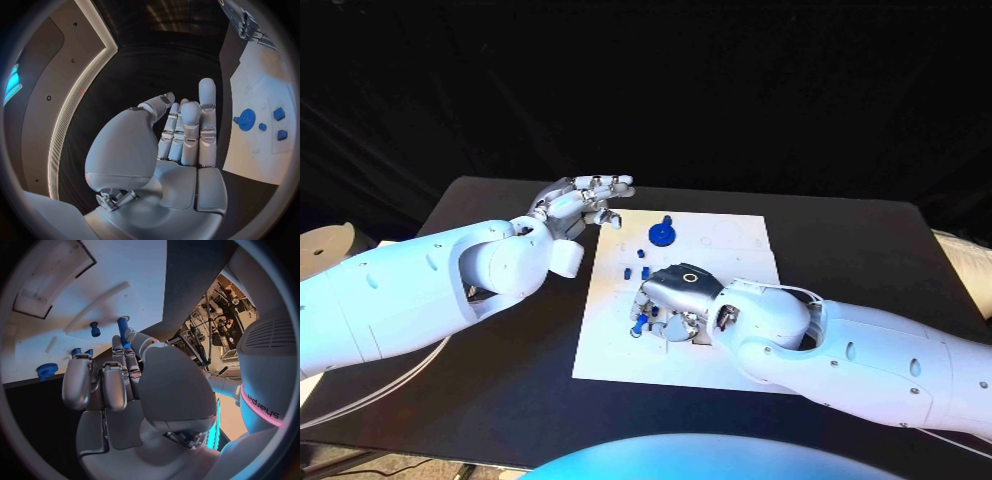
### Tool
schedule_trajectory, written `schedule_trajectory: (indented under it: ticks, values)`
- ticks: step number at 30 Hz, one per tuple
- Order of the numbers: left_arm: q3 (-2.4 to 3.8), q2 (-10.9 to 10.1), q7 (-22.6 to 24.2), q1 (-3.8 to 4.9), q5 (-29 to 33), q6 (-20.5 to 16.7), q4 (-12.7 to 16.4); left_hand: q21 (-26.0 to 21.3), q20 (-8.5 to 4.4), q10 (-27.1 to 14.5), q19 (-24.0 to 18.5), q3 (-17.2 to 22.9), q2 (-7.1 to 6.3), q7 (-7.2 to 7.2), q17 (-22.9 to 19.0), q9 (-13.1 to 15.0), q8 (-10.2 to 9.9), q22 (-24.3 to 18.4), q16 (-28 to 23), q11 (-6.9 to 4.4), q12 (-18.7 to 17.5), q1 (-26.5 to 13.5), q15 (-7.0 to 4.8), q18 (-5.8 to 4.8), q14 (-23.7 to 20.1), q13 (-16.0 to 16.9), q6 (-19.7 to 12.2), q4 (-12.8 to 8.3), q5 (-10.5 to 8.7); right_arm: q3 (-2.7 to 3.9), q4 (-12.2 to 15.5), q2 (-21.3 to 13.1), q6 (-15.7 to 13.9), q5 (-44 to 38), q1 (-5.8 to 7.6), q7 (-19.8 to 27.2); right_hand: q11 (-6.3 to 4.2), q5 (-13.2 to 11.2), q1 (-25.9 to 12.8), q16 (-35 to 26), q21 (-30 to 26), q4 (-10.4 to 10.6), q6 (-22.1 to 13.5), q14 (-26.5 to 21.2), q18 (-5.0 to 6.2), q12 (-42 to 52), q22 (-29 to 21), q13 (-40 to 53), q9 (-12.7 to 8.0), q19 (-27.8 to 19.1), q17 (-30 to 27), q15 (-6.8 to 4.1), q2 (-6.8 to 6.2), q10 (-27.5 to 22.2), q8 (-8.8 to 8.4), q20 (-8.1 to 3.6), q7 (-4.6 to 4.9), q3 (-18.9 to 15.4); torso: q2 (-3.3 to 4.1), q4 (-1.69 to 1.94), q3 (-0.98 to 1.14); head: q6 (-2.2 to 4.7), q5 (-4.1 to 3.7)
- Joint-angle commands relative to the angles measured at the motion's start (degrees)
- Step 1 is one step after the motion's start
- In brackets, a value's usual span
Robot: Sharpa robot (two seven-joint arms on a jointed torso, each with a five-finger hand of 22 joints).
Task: Assemble the parts on the task board
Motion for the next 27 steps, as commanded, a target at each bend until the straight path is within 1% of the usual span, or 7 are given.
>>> schedule_trajectory:
  ticks: [1,9,14,18,25,27]
  values:
    - [0.03,0.1,0.3,0.01,0.0,1.1,0.1,-0.3,0.07,-0.3,-0.3,0.0,0.16,0.05,-0.1,0.0,0.2,-0.1,-0.1,-0.03,0.2,0.5,-0.01,0.63,-0.3,0.0,-0.3,-0.4,-0.05,-0.21,-0.4,0.3,2.3,-1.3,-0.31,0.0,-1.40,0.2,0.8,0.3,0.1,-0.2,0.2,3.6,0.35,0.0,-0.1,0.0,0.0,0.3,1.0,-0.02,0.13,1.7,0.38,0.06,0.02,0.1,-0.03,0.01,-0.01,-0.11,-0.04]
    - [0.03,0.0,0.2,0.01,0.0,1.1,0.1,-0.3,0.07,-0.3,-0.3,0.0,0.16,0.05,-0.1,0.0,0.2,-0.1,-0.1,-0.03,0.2,0.5,-0.01,0.63,-0.3,0.0,-0.3,-0.4,-0.05,-0.27,-0.6,0.7,3.5,-1.9,-0.35,-0.6,-1.37,0.2,0.8,0.3,0.1,-0.2,0.2,3.6,0.35,0.0,-0.1,0.0,0.0,0.3,1.0,0.00,0.12,1.7,0.35,0.07,0.06,0.1,-0.03,-0.01,-0.02,-0.12,-0.10]
    - [0.03,0.0,0.2,0.01,0.0,1.1,0.1,-0.3,0.07,-0.3,-0.3,0.0,0.16,0.05,-0.1,0.0,0.2,-0.1,-0.1,-0.03,0.2,0.5,-0.01,0.63,-0.3,0.0,-0.3,-0.4,-0.05,-0.48,-0.8,1.2,4.3,-2.2,-0.35,-0.9,-1.37,0.2,0.8,0.3,0.1,-0.2,0.2,3.6,0.35,0.0,-0.1,0.0,0.0,0.3,1.0,0.00,0.12,1.7,0.35,0.07,0.06,0.1,-0.05,0.04,-0.03,-0.12,-0.13]
    - [0.03,0.0,0.2,0.01,0.0,1.1,0.1,-0.3,0.07,-0.3,-0.3,0.0,0.16,0.05,-0.1,0.0,0.2,-0.1,-0.1,-0.03,0.2,0.5,-0.01,0.63,-0.3,0.0,-0.3,-0.4,-0.05,-0.62,-0.7,1.5,4.4,-2.3,-0.41,-0.8,-1.35,0.2,0.8,0.3,0.1,-0.2,0.2,3.6,0.35,0.0,-0.1,0.0,0.0,0.3,0.9,0.02,0.12,1.7,0.33,0.08,0.08,0.1,-0.01,0.09,-0.03,-0.15,-0.07]
    - [0.03,-0.1,0.2,0.01,0.0,1.1,0.2,-0.3,0.07,-0.3,-0.3,0.0,0.16,0.05,-0.1,0.0,0.2,-0.1,-0.1,-0.03,0.2,0.5,-0.01,0.63,-0.3,0.0,-0.3,-0.4,-0.05,-0.72,-0.5,1.6,4.5,-2.5,-0.50,-0.9,-1.34,0.2,0.8,0.3,0.1,-0.2,0.2,3.6,0.35,-0.1,-0.1,0.0,0.1,0.3,0.9,0.03,0.13,1.7,0.32,0.08,0.09,0.1,-0.03,0.01,-0.07,-0.22,0.03]
    - [0.03,-0.1,0.1,0.01,0.0,1.1,0.2,-0.3,0.07,-0.3,-0.3,0.0,0.16,0.05,-0.1,0.0,0.2,-0.1,-0.1,-0.03,0.2,0.5,-0.01,0.63,-0.3,0.0,-0.3,-0.4,-0.05,-0.73,-0.4,1.6,4.7,-2.6,-0.51,-1.0,-1.34,0.2,0.8,0.3,0.1,-0.2,0.2,3.6,0.35,-0.1,-0.1,0.0,0.1,0.3,0.9,0.03,0.14,1.7,0.32,0.09,0.09,0.1,-0.03,0.00,-0.04,-0.28,0.06]
